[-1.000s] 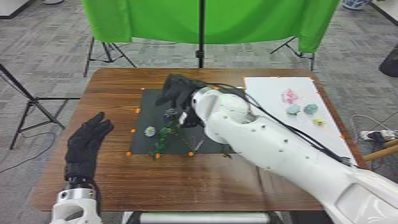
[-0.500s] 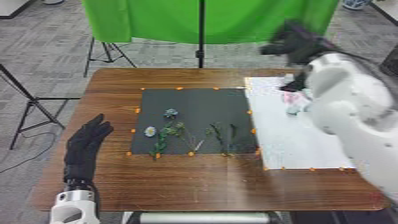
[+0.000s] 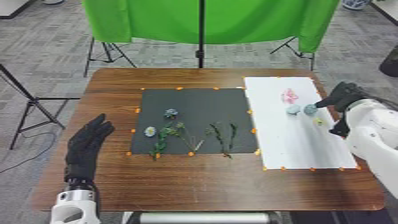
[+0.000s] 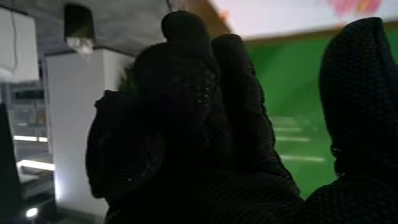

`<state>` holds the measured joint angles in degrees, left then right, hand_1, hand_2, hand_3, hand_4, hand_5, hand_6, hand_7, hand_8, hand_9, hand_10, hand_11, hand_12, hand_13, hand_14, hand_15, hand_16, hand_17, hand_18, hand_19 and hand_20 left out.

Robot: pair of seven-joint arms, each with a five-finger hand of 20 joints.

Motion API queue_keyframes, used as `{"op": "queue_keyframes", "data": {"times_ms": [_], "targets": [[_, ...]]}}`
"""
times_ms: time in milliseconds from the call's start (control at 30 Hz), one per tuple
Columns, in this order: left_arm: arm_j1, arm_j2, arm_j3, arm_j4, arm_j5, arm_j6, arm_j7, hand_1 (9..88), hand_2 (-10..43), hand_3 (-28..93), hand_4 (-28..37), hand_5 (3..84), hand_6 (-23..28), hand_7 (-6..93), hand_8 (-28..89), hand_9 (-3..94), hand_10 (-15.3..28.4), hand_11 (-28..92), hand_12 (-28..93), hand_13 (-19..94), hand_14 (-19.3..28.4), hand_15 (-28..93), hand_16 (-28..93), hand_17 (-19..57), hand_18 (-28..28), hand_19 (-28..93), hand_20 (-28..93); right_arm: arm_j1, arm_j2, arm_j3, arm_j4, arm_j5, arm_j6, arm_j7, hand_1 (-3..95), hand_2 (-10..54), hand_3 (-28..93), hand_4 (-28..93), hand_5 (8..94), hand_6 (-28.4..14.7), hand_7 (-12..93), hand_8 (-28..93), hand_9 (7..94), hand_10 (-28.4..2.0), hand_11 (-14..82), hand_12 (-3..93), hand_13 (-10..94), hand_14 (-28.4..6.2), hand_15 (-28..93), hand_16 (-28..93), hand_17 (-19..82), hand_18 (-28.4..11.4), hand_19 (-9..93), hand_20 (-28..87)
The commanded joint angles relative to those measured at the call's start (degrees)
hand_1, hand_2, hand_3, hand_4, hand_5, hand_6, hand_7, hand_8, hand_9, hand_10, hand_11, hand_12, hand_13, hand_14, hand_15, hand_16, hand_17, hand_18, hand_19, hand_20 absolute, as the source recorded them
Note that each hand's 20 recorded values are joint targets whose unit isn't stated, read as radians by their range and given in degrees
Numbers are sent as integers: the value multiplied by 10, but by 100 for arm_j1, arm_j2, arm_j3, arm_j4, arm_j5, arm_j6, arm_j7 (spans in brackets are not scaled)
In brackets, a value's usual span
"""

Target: Arrange flowers

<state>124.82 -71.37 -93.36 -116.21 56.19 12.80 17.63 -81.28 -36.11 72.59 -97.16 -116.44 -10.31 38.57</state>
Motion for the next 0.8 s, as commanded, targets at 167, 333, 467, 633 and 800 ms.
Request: {"op": "queue_keyframes", "data": {"times_ms": [167, 333, 467, 633, 800], "targets": [[182, -135, 82, 53, 9, -59, -101, 230, 24, 648, -283, 460, 33, 113, -49, 439, 128, 156, 143, 324, 165, 242, 32, 42, 135, 72, 221, -607, -221, -117, -35, -323, -263, 142, 358, -95, 574, -147, 617, -24, 102, -60, 719, -173, 202, 261, 856, -56, 579, 349, 608, -133, 932, 574], [223, -157, 67, 35, -2, -41, -103, 231, 24, 651, -283, 460, 33, 112, -48, 438, 128, 156, 142, 324, 165, 243, 33, 42, 136, 72, 221, -777, -239, -349, 155, -750, 836, 29, 476, -95, 600, -159, 647, -13, 131, -66, 752, -152, 218, 254, 877, -38, 572, 344, 628, -117, 932, 560], [228, -152, 66, 36, -20, -30, -95, 232, 25, 649, -282, 460, 33, 113, -48, 438, 128, 156, 143, 324, 165, 242, 32, 42, 135, 72, 221, -972, -181, -93, -90, -904, 1543, -95, 642, -95, 488, -134, 762, -22, 147, 118, 883, -102, 84, 416, 913, -23, 557, 361, 663, -100, 932, 554], [218, -125, 65, 42, -20, -38, -133, 232, 25, 649, -282, 460, 33, 112, -48, 438, 128, 155, 143, 325, 165, 242, 32, 42, 136, 72, 221, -850, -111, 100, -1090, -670, 2019, -452, 654, -95, 501, -132, 801, -17, 168, 131, 915, -101, 108, 405, 929, -16, 550, 362, 677, -99, 932, 556], [187, -119, 73, 46, -4, -81, -143, 233, 25, 650, -281, 460, 33, 112, -48, 438, 129, 155, 143, 324, 165, 241, 32, 42, 135, 72, 221, 299, -220, -1131, -1661, -91, 2106, -1337, 651, -95, 507, -133, 804, -17, 168, 133, 916, -100, 111, 410, 930, -14, 550, 366, 680, -97, 932, 561]]}}
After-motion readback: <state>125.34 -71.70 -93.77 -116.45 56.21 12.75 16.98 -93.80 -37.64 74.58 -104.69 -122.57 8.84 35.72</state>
